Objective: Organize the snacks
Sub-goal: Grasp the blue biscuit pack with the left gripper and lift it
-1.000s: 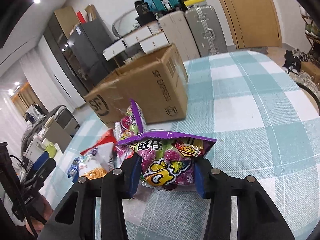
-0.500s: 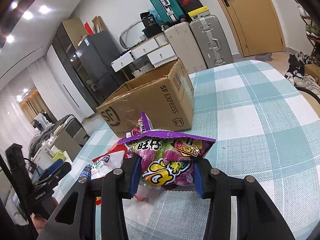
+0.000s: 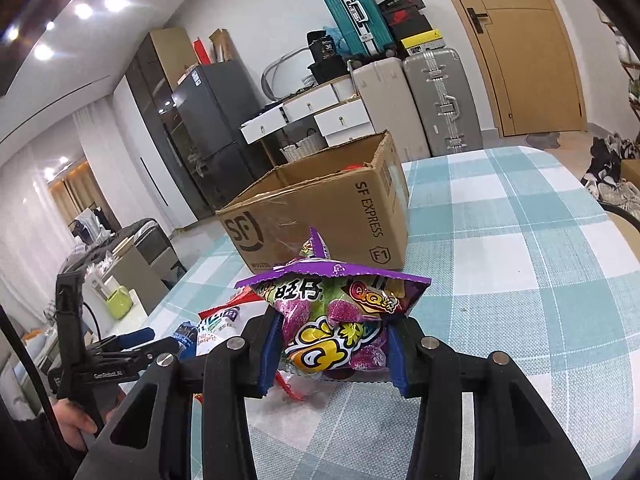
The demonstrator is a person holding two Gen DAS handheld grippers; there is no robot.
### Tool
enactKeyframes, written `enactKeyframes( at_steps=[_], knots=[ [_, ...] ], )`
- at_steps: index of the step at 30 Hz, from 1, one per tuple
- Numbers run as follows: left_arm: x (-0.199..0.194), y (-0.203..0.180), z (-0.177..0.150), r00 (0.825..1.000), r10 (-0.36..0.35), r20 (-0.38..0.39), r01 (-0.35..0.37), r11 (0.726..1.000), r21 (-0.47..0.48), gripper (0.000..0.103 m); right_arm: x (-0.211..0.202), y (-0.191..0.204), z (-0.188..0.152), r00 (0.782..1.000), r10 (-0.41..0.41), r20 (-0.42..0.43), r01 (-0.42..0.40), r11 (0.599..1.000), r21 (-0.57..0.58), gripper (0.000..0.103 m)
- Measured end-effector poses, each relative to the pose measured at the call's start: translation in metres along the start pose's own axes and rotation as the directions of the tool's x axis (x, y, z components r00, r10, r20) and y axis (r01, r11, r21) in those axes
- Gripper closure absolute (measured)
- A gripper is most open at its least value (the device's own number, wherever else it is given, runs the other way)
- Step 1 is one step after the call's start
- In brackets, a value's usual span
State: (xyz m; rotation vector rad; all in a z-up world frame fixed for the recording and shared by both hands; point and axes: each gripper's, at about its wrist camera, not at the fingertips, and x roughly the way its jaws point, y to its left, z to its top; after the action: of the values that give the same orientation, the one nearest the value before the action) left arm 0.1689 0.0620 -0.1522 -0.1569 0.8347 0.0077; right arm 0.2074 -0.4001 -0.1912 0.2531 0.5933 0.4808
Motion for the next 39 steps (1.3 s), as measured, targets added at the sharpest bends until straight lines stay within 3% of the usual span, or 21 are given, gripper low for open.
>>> enactKeyframes(
  at_steps=[4,13,15,17,19,21,28,39],
  knots=[
    [0.016,-0.002,0.003,0.997,-0.004,-0.075,0.004,1.0,0.005,0.001,-0.001,0.001,-0.001,1.0,0.001,0.002,-0.001,1.0,0.003,0.059],
    [0.034,-0.009,0.014,0.995,-0.019,-0.103,0.02,1.0,0.014,0.005,-0.001,-0.003,0.0,1.0,0.005,0.001,-0.005,1.0,0.019,0.059],
    [0.033,-0.01,0.015,0.995,0.004,-0.096,0.0,0.999,0.04,0.018,-0.001,-0.003,-0.001,1.0,0.007,0.0,-0.007,1.0,0.024,0.059],
    [0.031,-0.01,0.014,0.996,0.013,-0.088,-0.008,0.998,0.058,0.05,-0.001,-0.003,0.0,1.0,0.006,0.002,-0.006,1.0,0.021,0.059],
    [0.028,-0.005,0.016,0.995,-0.011,-0.096,0.015,0.999,0.046,0.056,-0.001,-0.004,-0.001,1.0,0.003,0.003,-0.003,1.0,0.024,0.059],
    [0.025,0.0,0.015,0.992,-0.05,-0.112,0.054,0.998,0.034,0.058,-0.001,-0.003,-0.002,1.0,0.0,0.005,-0.001,1.0,0.025,0.059],
    [0.005,0.013,0.01,0.992,-0.078,-0.095,0.078,0.997,0.001,0.058,-0.002,0.001,-0.003,1.0,-0.027,0.007,0.027,1.0,0.016,0.059],
    [-0.042,-0.004,0.011,0.992,-0.125,-0.014,0.126,0.991,0.055,0.058,-0.024,0.026,-0.004,1.0,-0.006,0.008,0.006,1.0,-0.004,0.059]
  ],
)
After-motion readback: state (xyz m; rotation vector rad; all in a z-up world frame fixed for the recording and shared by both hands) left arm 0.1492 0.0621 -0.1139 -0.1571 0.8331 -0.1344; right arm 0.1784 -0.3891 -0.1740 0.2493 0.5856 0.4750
